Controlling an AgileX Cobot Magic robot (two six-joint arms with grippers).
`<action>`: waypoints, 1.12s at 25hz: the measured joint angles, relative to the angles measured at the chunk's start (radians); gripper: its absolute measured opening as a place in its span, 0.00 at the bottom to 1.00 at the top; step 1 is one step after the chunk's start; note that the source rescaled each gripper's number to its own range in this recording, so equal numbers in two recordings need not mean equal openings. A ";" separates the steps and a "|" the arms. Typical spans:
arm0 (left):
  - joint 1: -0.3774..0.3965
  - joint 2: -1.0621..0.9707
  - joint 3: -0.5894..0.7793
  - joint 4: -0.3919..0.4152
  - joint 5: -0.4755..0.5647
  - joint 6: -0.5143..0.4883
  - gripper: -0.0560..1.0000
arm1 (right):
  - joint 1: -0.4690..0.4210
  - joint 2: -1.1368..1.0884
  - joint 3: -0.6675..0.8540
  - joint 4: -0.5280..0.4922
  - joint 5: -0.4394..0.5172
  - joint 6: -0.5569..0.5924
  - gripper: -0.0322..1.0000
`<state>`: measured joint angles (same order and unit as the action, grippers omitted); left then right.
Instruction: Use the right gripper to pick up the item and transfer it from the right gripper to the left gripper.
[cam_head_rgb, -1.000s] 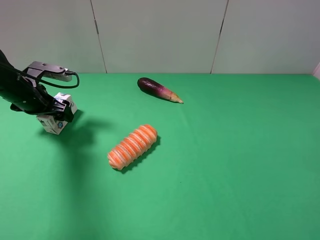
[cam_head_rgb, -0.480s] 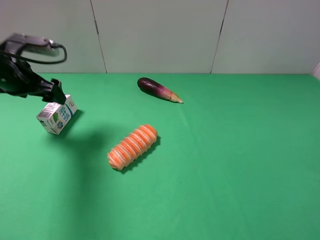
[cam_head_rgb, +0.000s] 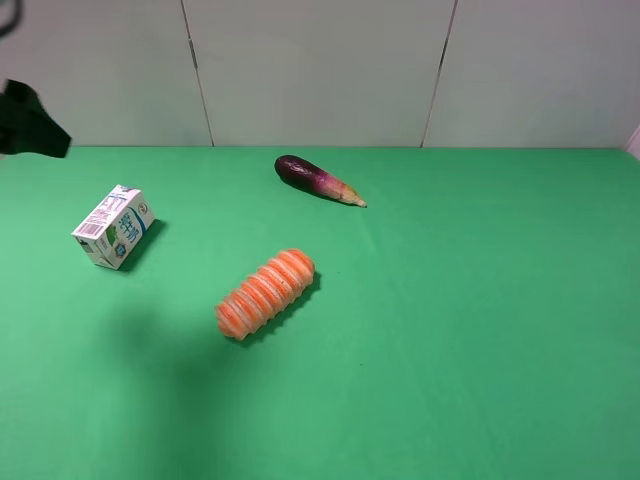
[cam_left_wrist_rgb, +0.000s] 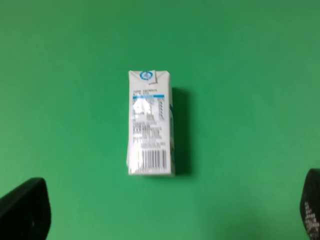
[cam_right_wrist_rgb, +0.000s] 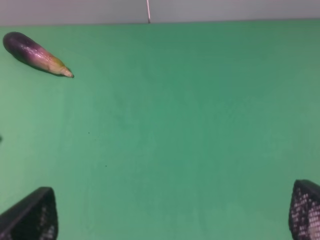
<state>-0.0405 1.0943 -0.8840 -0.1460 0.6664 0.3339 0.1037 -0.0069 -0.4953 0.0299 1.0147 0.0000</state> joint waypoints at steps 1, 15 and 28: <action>0.000 -0.034 0.000 0.009 0.028 -0.009 1.00 | 0.000 0.000 0.000 0.000 0.000 0.000 1.00; 0.000 -0.548 0.000 0.146 0.378 -0.229 1.00 | 0.000 0.000 0.000 0.000 0.000 0.000 1.00; 0.000 -0.985 0.137 0.270 0.516 -0.361 1.00 | 0.000 0.000 0.000 0.000 0.000 0.000 1.00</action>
<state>-0.0405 0.1094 -0.7467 0.1240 1.1826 -0.0273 0.1037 -0.0069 -0.4953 0.0299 1.0147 0.0000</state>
